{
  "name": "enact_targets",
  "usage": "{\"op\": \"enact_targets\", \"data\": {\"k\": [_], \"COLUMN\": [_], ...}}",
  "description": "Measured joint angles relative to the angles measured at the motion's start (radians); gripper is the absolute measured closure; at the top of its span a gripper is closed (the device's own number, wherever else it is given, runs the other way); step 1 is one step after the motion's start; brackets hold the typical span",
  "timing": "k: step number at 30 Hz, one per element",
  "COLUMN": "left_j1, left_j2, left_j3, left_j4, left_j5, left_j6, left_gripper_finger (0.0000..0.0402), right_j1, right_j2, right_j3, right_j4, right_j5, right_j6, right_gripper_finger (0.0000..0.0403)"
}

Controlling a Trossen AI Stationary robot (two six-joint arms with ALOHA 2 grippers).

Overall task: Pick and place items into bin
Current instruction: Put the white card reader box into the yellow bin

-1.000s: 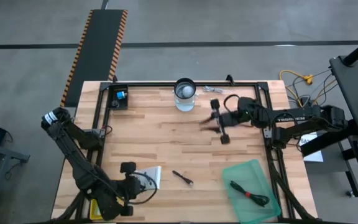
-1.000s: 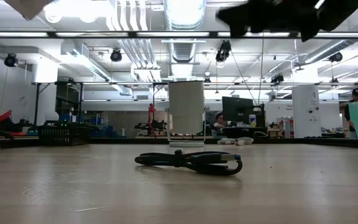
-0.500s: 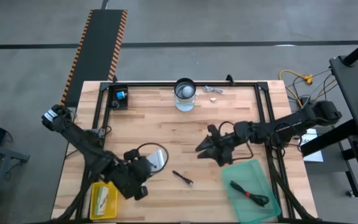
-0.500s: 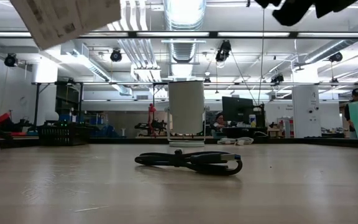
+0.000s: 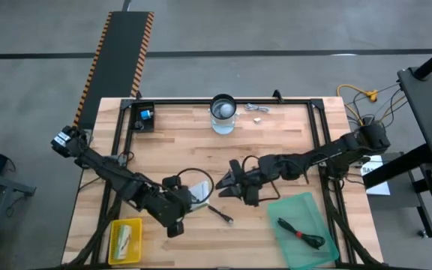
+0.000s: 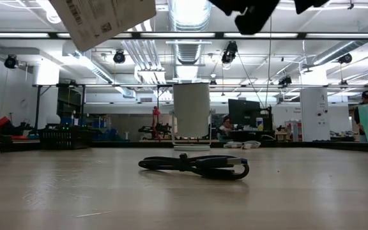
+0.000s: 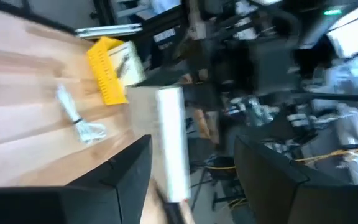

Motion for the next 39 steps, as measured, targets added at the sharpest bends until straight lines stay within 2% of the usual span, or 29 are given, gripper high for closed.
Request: {"op": "enact_targets", "data": {"k": [3, 9, 15, 19, 27, 34, 39], "left_j1": [0.007, 0.011, 0.023, 0.026, 0.026, 0.026, 0.026], "left_j2": [0.000, 0.000, 0.000, 0.000, 0.000, 0.000, 0.000], "left_j3": [0.000, 0.000, -0.003, -0.003, -0.003, -0.003, -0.003], "left_j4": [0.009, 0.040, 0.050, 0.053, 0.056, 0.053, 0.053], "left_j5": [0.004, 0.007, 0.008, 0.008, 0.008, 0.011, 0.010], "left_j6": [0.030, 0.114, 0.141, 0.142, 0.142, 0.144, 0.143], "left_gripper_finger": [0.0401, 0.0401, 0.0401, 0.0401, 0.0401, 0.0401, 0.0401], "right_j1": [0.000, 0.000, 0.000, 0.000, 0.000, 0.000, 0.000], "right_j2": [0.048, 0.109, 0.122, 0.121, 0.120, 0.121, 0.121], "right_j3": [0.049, 0.168, 0.274, 0.298, 0.285, 0.285, 0.285], "right_j4": [-0.006, -0.192, -0.375, -0.421, -0.420, -0.423, -0.422], "right_j5": [0.000, -0.003, -0.003, -0.003, -0.003, -0.003, -0.003], "right_j6": [-0.001, 0.001, 0.071, 0.087, 0.083, 0.100, 0.106], "right_gripper_finger": [0.0196, 0.0198, 0.0200, 0.0213, 0.0271, 0.0373, 0.0374]}}
